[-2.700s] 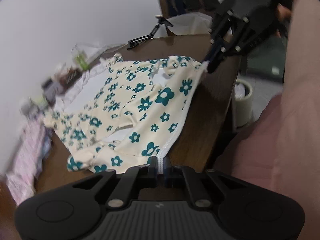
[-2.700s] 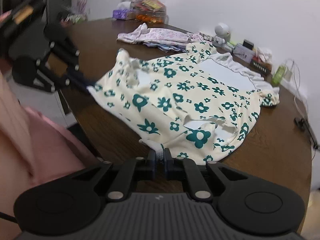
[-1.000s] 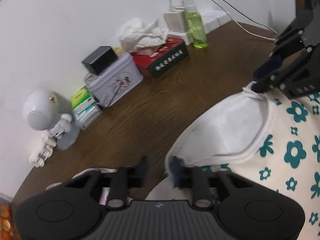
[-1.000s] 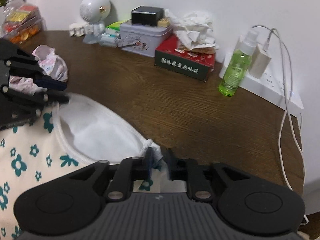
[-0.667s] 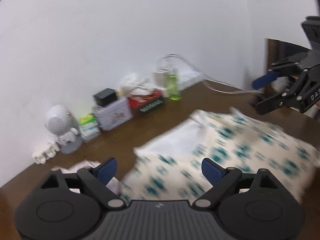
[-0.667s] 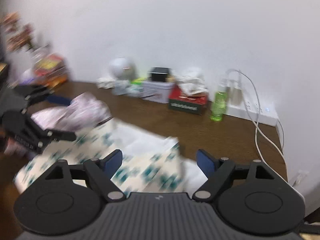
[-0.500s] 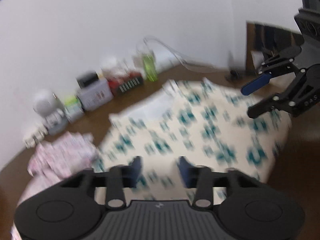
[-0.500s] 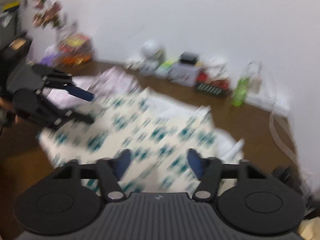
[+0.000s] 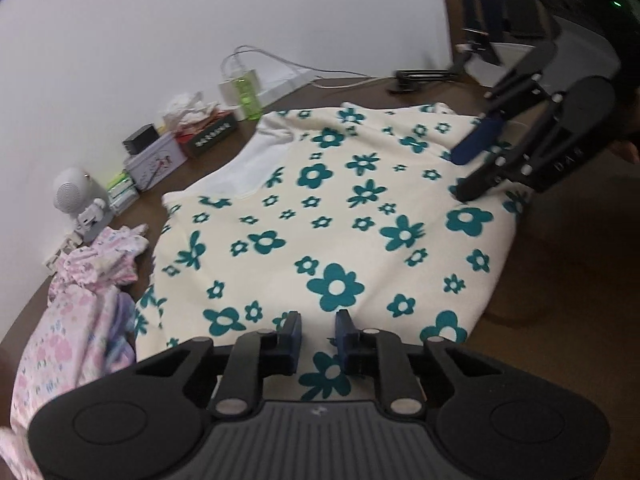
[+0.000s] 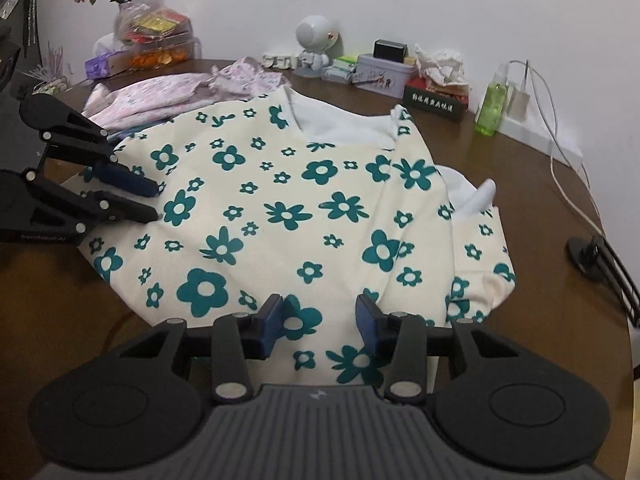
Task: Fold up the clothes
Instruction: 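Fold the lifted side over the shirt body and open both tools, then press the folded cream shirt flat with both tools along its edge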
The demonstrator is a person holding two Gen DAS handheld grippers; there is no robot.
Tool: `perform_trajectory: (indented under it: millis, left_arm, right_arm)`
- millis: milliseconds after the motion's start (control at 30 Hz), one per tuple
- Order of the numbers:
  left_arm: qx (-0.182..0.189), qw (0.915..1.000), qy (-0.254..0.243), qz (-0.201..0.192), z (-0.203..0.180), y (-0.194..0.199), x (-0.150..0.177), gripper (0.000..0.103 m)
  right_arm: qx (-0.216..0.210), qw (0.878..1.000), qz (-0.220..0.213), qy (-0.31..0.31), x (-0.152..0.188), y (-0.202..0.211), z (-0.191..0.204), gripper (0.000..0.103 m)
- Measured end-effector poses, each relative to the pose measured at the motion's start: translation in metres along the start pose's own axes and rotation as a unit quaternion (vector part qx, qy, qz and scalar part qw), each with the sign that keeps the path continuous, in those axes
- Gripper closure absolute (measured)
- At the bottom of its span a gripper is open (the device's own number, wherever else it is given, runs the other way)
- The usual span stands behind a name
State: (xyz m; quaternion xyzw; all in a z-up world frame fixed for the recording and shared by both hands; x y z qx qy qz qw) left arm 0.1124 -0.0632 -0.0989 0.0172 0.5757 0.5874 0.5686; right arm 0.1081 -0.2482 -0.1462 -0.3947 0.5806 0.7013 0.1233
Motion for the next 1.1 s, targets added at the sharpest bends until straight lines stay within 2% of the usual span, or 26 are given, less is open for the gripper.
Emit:
perform_trajectory:
  millis: [200, 333, 400, 433, 467, 500, 567, 600, 633, 700, 833, 900, 1000, 1100]
  left_arm:
    - [0.024, 0.9993, 0.025, -0.011, -0.036, 0.037, 0.024, 0.091]
    - [0.032, 0.9979, 0.052, -0.019, -0.043, 0.052, 0.035, 0.091]
    - [0.032, 0.9975, 0.059, -0.023, -0.044, 0.058, 0.037, 0.087]
    - [0.031, 0.9969, 0.065, -0.033, -0.042, 0.064, 0.036, 0.079]
    - [0.029, 0.9961, 0.071, -0.044, -0.039, 0.070, 0.035, 0.065]
    - [0.028, 0.9951, 0.077, -0.055, -0.037, 0.077, 0.033, 0.057]
    - [0.015, 0.9925, 0.082, -0.089, -0.031, 0.099, 0.030, 0.030]
    - [0.015, 0.9931, 0.070, -0.093, -0.031, 0.106, 0.032, 0.027]
    - [0.015, 0.9939, 0.055, -0.095, -0.032, 0.113, 0.034, 0.026]
    - [0.017, 0.9947, 0.026, -0.098, -0.034, 0.126, 0.038, 0.026]
    - [0.020, 0.9963, -0.029, -0.078, -0.046, 0.135, 0.052, 0.029]
    - [0.022, 0.9962, -0.056, -0.063, -0.054, 0.135, 0.061, 0.031]
    - [0.026, 0.9941, -0.093, -0.049, -0.065, 0.133, 0.071, 0.041]
    - [0.026, 0.9903, -0.131, -0.035, -0.074, 0.128, 0.078, 0.046]
  right_arm:
    - [-0.025, 1.000, 0.006, -0.006, 0.035, 0.038, 0.022, 0.061]
    - [-0.031, 0.999, 0.001, -0.012, 0.048, 0.054, 0.036, 0.058]
    - [-0.032, 0.999, -0.004, -0.016, 0.051, 0.058, 0.041, 0.056]
    - [-0.035, 0.999, -0.014, -0.025, 0.050, 0.063, 0.041, 0.055]
    - [-0.039, 0.998, -0.026, -0.036, 0.048, 0.069, 0.041, 0.054]
    - [-0.043, 0.997, -0.038, -0.046, 0.047, 0.074, 0.040, 0.053]
    - [-0.046, 0.995, -0.077, -0.050, 0.042, 0.096, 0.037, 0.043]
    - [-0.042, 0.994, -0.092, -0.041, 0.041, 0.106, 0.036, 0.033]
    - [-0.034, 0.994, -0.099, -0.023, 0.041, 0.114, 0.035, 0.029]
    - [-0.011, 0.995, -0.092, 0.029, 0.046, 0.126, 0.038, 0.029]
    - [0.026, 0.990, -0.048, 0.126, 0.065, 0.135, 0.046, 0.029]
    - [0.044, 0.985, -0.026, 0.163, 0.075, 0.135, 0.047, 0.029]
    - [0.055, 0.974, -0.005, 0.218, 0.089, 0.128, 0.051, 0.029]
    - [0.059, 0.956, 0.010, 0.286, 0.097, 0.117, 0.059, 0.030]
Point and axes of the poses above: each gripper's, at about its wrist camera, not at the fingertips, and y roughly against the way its jaws point, z to its left, x to its underside, the point moved 9 cm from there along -y, roughly the way its jaws point, and after that the axes turned 4 degrees about -y, right-handed, at the moved point
